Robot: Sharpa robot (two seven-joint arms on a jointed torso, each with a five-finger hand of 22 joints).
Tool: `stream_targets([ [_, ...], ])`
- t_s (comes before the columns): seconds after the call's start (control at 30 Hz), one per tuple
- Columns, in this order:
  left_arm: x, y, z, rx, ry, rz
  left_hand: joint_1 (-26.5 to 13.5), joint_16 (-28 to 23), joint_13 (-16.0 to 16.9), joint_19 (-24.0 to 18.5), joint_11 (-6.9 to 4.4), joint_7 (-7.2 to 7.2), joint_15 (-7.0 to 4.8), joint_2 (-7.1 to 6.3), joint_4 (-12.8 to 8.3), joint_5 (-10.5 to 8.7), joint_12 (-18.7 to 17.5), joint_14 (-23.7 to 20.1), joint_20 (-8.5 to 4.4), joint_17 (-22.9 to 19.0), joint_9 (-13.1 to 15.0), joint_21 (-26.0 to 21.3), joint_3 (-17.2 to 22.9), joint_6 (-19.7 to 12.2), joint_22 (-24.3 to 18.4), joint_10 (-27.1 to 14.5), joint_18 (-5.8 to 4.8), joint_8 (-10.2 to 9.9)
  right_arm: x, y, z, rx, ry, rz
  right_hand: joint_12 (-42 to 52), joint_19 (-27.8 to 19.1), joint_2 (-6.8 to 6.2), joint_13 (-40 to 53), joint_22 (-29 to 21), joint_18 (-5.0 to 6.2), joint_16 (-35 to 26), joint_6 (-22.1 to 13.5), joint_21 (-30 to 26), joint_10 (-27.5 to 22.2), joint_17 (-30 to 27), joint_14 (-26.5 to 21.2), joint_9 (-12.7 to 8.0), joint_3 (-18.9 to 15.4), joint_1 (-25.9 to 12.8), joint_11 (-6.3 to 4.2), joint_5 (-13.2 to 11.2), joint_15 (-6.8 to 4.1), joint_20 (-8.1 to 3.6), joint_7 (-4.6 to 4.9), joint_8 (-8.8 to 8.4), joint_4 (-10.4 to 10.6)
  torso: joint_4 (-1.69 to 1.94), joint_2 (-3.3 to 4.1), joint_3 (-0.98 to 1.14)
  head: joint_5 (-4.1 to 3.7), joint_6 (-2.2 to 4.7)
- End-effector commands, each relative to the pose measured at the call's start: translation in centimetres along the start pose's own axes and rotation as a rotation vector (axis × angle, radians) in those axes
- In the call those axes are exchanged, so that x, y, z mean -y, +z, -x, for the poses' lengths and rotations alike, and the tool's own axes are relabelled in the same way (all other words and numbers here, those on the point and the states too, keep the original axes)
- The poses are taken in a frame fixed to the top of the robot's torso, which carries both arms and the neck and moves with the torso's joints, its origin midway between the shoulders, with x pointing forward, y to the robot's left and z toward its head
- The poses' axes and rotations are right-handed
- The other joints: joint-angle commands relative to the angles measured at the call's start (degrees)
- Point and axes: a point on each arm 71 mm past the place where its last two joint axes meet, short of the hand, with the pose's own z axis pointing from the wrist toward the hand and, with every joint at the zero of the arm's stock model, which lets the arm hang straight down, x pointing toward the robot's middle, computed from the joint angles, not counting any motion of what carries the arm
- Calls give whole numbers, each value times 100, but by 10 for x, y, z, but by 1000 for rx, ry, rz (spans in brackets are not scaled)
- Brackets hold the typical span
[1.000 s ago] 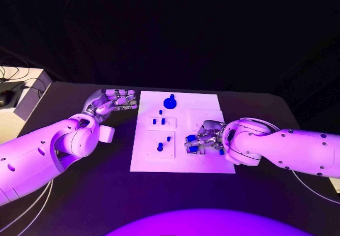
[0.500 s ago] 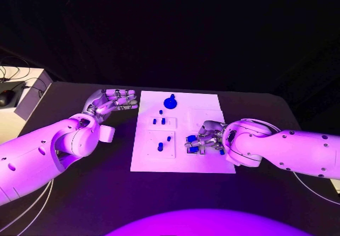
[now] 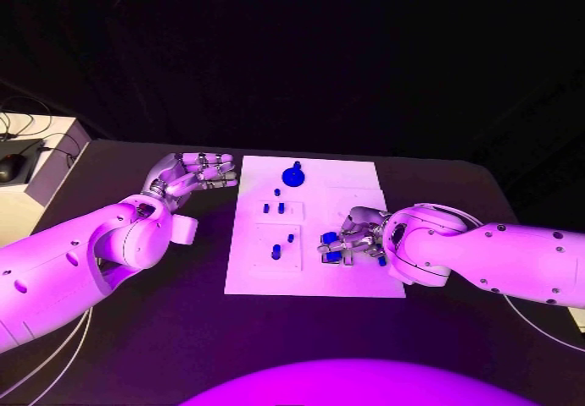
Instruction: Assemble the parts on the task board
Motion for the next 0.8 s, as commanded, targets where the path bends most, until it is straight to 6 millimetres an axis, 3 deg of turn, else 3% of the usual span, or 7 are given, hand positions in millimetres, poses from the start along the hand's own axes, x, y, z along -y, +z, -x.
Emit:
stream_targets([
  [0.03,1,0,-2,-16,-12,-4,1,-11,-8,-3,18,17,-2,-28,36,13,-10,-35,26,-3,-9,9,-9,-17,-7,-15,105,-14,1,1,-8,-34,-21,-3,-32,400,-169,-12,764,-9,-43,-7,-40,-38,-5,-4,-79,186,-140,-9,-253,5,-16,4,-58,-46,-1,-1,-1,10,-5],
  [0.2,1,0,-2,-14,-13,-4,-2,-11,-7,-5,20,23,0,-31,44,13,-10,-42,28,-3,-9,8,-21,-22,-8,-19,105,-14,1,2,-7,-27,-17,-2,-36,401,-383,-25,764,-3,-51,5,-54,-48,-1,-4,-172,400,-185,3,-553,12,-6,17,-105,171,2,-1,0,9,-11],
  [0.3,1,0,-1,-12,-14,-2,-44,-12,-7,-7,26,38,5,-16,87,13,-10,-46,32,-3,-10,7,-37,-44,-9,-29,104,-16,1,2,-6,-20,-13,-2,-34,402,-554,-33,765,-2,-52,10,-53,-52,5,0,-200,597,-229,6,-733,9,-5,15,-102,402,-1,1,3,13,-4],
  [0.8,1,0,-2,-12,-16,-2,-41,-12,-7,-8,30,47,8,-15,106,11,-10,-55,35,-3,-9,7,-50,-55,-9,-37,106,-14,2,1,-5,-2,-1,1,15,406,-876,-23,777,-8,-30,19,8,-28,31,5,-213,862,-396,-7,-1187,7,-11,8,-60,1033,3,1,7,18,-4],
])
